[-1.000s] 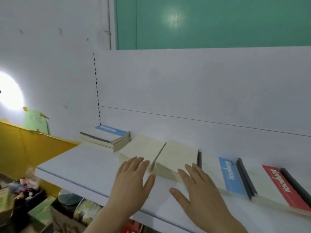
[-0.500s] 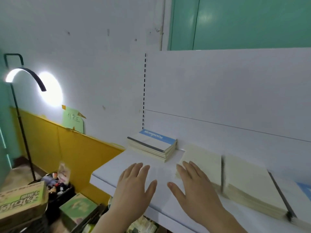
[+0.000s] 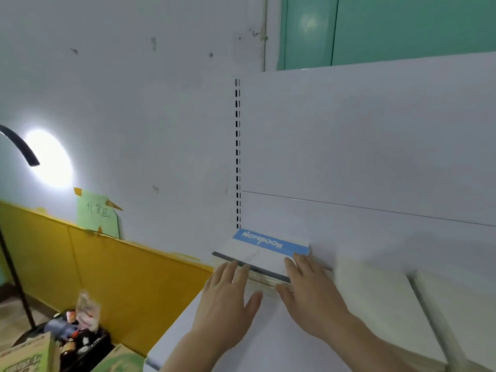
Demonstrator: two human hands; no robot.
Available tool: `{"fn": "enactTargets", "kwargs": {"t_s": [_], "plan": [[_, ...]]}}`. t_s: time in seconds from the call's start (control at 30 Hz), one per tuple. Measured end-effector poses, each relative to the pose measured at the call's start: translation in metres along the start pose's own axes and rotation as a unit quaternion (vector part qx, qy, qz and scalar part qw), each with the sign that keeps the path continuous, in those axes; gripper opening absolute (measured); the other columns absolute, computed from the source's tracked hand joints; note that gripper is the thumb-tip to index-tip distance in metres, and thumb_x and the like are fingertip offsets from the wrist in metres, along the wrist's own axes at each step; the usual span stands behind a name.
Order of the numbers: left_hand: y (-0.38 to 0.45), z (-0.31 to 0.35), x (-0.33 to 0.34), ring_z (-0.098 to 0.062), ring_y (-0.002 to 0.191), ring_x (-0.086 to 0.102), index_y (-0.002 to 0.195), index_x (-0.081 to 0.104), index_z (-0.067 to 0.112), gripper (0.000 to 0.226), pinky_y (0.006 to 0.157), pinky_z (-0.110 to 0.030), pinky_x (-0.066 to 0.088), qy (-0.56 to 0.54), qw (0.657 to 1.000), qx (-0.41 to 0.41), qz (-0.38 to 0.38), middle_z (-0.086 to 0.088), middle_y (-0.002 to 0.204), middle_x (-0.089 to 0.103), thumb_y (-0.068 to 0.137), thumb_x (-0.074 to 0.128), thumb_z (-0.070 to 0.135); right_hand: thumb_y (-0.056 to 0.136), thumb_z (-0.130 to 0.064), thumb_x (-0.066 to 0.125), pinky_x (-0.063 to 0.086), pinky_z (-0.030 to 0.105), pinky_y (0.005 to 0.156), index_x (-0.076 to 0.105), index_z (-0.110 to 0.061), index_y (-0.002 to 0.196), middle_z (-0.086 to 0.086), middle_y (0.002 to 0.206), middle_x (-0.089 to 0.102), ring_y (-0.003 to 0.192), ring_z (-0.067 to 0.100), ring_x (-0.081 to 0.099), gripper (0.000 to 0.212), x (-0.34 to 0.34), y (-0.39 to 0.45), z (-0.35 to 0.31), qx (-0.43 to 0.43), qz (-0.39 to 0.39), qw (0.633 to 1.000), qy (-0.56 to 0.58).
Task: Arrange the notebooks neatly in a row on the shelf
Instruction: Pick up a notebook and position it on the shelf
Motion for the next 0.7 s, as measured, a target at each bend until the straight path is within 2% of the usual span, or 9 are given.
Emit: {"fn": "enactTargets", "kwargs": {"t_s": [0.03, 0.1, 0.17, 0.23, 0.3, 0.4, 0.47, 0.6, 0.7], "plan": [[0.006, -0.002, 0.004, -0.015, 0.152, 0.009, 0.156, 0.017, 0.031, 0.068, 0.124, -0.035, 0.014, 0.005, 1.0, 0.008, -0.007, 0.008, 0.164, 0.017, 0.098, 0.032, 0.063, 0.098, -0.049, 0.026, 0.034, 0.04, 0.111, 0.039, -0.013, 0.143, 0.007, 0.147, 0.04, 0.138, 0.025, 0.033, 0.059, 0.001, 0.002, -0.002, -0.002, 0.014, 1.0, -0.013], [0.016, -0.004, 0.009, -0.017, 0.153, 0.005, 0.157, 0.013, 0.03, 0.069, 0.125, -0.035, 0.01, 0.002, 1.0, 0.022, -0.017, 0.005, 0.165, 0.014, 0.099, 0.03, 0.062, 0.093, -0.043, 0.026, 0.049, 0.039, 0.09, 0.064, -0.02, 0.11, 0.0, 0.11, 0.065, 0.106, 0.022, 0.06, 0.048, -0.002, 0.006, -0.007, -0.022, 0.06, 0.997, -0.051], [0.024, -0.009, 0.011, -0.018, 0.153, 0.006, 0.158, 0.013, 0.03, 0.068, 0.124, -0.035, 0.009, -0.008, 0.999, 0.037, -0.019, 0.005, 0.165, 0.013, 0.099, 0.029, 0.062, 0.089, -0.039, 0.03, 0.051, 0.037, 0.071, 0.063, -0.026, 0.082, -0.006, 0.081, 0.065, 0.079, 0.019, 0.064, 0.036, -0.01, 0.006, -0.011, -0.025, 0.099, 0.991, -0.081], [0.029, -0.015, 0.01, -0.017, 0.152, 0.009, 0.157, 0.016, 0.031, 0.066, 0.124, -0.033, 0.012, -0.02, 0.998, 0.053, -0.003, 0.005, 0.164, 0.016, 0.099, 0.029, 0.061, 0.089, -0.038, 0.033, 0.05, 0.035, 0.06, 0.06, -0.027, 0.072, -0.005, 0.07, 0.064, 0.067, 0.018, 0.063, 0.034, -0.016, 0.006, -0.014, -0.01, 0.115, 0.988, -0.098], [0.032, -0.019, 0.006, -0.016, 0.151, 0.01, 0.156, 0.017, 0.031, 0.065, 0.123, -0.031, 0.013, -0.049, 0.996, 0.068, 0.011, 0.006, 0.164, 0.017, 0.1, 0.029, 0.06, 0.091, -0.042, 0.031, 0.049, 0.034, 0.058, 0.061, -0.025, 0.074, -0.003, 0.073, 0.066, 0.069, 0.018, 0.063, 0.038, -0.023, 0.003, -0.019, 0.017, 0.11, 0.988, -0.103], [0.038, -0.024, -0.003, -0.015, 0.152, 0.008, 0.155, 0.019, 0.032, 0.063, 0.122, -0.03, 0.015, -0.117, 0.989, 0.086, 0.013, 0.007, 0.165, 0.01, 0.1, 0.032, 0.059, 0.097, -0.047, 0.032, 0.047, 0.033, 0.074, 0.063, -0.027, 0.096, -0.007, 0.098, 0.066, 0.094, 0.016, 0.06, 0.036, -0.029, 0.002, -0.02, 0.074, 0.073, 0.992, -0.065], [0.038, -0.028, -0.008, -0.014, 0.151, 0.01, 0.154, 0.02, 0.031, 0.063, 0.122, -0.03, 0.019, -0.16, 0.983, 0.092, 0.017, 0.007, 0.165, 0.009, 0.099, 0.035, 0.058, 0.096, -0.047, 0.037, 0.047, 0.033, 0.073, 0.064, -0.028, 0.1, -0.007, 0.1, 0.067, 0.095, 0.016, 0.06, 0.033, -0.037, 0.001, -0.021, 0.11, 0.082, 0.989, -0.061], [0.024, -0.034, -0.034, -0.009, 0.15, 0.014, 0.156, 0.017, 0.028, 0.069, 0.121, -0.029, 0.024, -0.308, 0.947, 0.066, 0.063, 0.01, 0.162, 0.016, 0.096, 0.037, 0.056, 0.092, -0.041, 0.044, 0.046, 0.032, 0.054, 0.066, -0.026, 0.077, -0.006, 0.07, 0.064, 0.066, 0.019, 0.061, 0.03, -0.074, -0.024, -0.045, 0.128, 0.269, 0.949, -0.101], [0.02, -0.028, -0.039, -0.004, 0.133, 0.043, 0.154, 0.024, 0.032, 0.077, 0.107, -0.025, 0.039, -0.503, 0.864, -0.002, -0.016, 0.012, 0.148, 0.043, 0.085, 0.037, 0.065, 0.093, -0.032, 0.053, 0.05, 0.032, 0.059, 0.07, -0.021, 0.083, -0.006, 0.079, 0.069, 0.071, 0.019, 0.064, 0.022, -0.083, -0.043, -0.09, 0.05, 0.366, 0.925, -0.084]]}}
Point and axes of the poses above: each hand's wrist, its own y-axis towards the middle knuckle, its own x-axis out of the palm, z = x × y, the point moved 8 cm from there along y, towards the middle knuckle
